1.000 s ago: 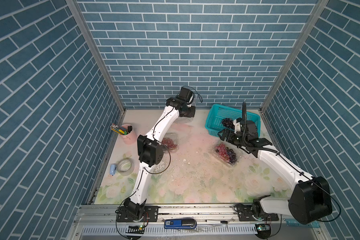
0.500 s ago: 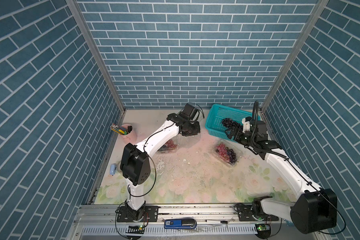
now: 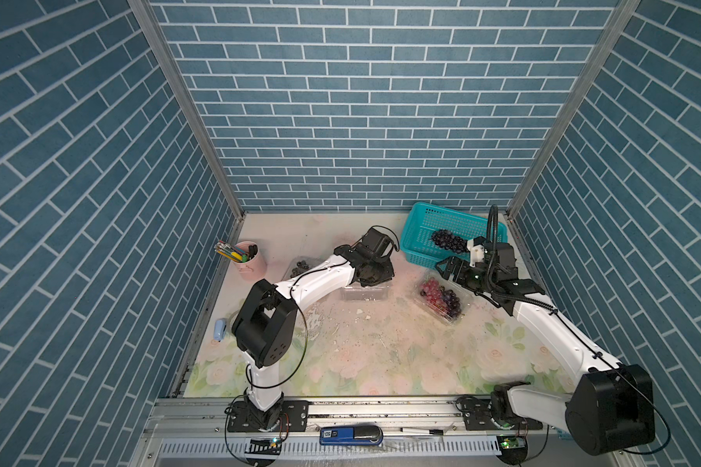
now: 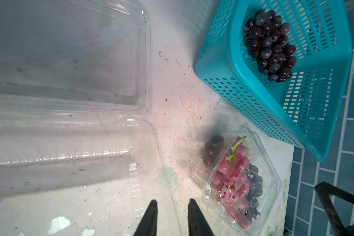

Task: Pack grapes into containers
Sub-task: Place the packing box at the center of the board.

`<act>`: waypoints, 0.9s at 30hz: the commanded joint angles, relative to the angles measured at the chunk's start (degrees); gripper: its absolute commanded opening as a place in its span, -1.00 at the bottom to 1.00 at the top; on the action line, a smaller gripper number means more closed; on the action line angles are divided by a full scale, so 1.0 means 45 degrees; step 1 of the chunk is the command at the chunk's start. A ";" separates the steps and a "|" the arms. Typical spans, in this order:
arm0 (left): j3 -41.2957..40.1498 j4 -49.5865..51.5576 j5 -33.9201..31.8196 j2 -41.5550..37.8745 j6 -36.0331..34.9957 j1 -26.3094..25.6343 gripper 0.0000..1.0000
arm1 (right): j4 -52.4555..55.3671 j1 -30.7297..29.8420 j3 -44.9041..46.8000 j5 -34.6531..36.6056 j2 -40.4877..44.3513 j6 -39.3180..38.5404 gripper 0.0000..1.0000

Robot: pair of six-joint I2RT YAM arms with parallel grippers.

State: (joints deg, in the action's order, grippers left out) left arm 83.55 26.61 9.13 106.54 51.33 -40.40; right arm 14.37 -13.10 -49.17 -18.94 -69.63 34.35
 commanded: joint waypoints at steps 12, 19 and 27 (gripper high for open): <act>-0.0189 -0.0544 0.0273 -0.0834 -0.0599 -0.0201 0.00 | 0.0545 0.0026 -0.0895 0.0320 -0.0594 -0.0783 0.97; 0.1221 -0.0146 0.0304 -0.1793 -0.2548 -0.0201 0.82 | 0.2071 0.0041 -0.2618 0.2203 -0.1147 -0.1636 0.97; 0.3916 0.0048 0.2053 -0.0916 -0.4751 -0.0133 0.99 | 0.3968 0.0582 -0.6134 0.4690 -0.4067 -0.2862 0.97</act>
State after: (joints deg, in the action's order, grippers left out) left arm 98.56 25.80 14.11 99.96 35.20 -40.91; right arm 26.26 -11.55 -72.69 -4.51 -83.13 26.28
